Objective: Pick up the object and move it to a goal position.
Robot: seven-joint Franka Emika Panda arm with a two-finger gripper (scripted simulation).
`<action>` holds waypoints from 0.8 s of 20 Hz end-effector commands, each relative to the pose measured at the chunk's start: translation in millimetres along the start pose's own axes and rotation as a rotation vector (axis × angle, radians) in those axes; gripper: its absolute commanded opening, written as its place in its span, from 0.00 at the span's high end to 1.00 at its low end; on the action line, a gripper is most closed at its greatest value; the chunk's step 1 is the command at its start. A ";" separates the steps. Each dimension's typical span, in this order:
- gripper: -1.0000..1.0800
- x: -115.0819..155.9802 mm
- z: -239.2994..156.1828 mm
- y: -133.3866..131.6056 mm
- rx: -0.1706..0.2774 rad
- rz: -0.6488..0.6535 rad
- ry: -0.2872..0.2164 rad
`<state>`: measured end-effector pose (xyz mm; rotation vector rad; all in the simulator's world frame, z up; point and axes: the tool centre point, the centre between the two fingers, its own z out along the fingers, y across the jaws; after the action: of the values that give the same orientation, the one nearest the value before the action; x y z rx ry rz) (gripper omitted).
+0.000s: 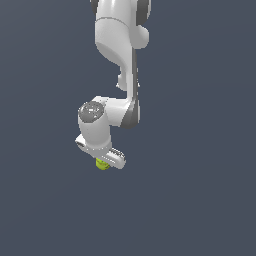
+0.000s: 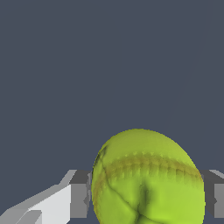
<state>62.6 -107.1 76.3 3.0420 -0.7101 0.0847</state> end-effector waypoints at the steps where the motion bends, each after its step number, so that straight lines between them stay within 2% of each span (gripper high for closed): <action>1: 1.00 11.7 -16.1 0.4 -0.001 0.046 0.027; 16: 1.00 82.5 -143.8 22.6 -0.026 0.416 0.226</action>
<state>116.0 -154.5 209.2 2.7792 -1.2385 0.3788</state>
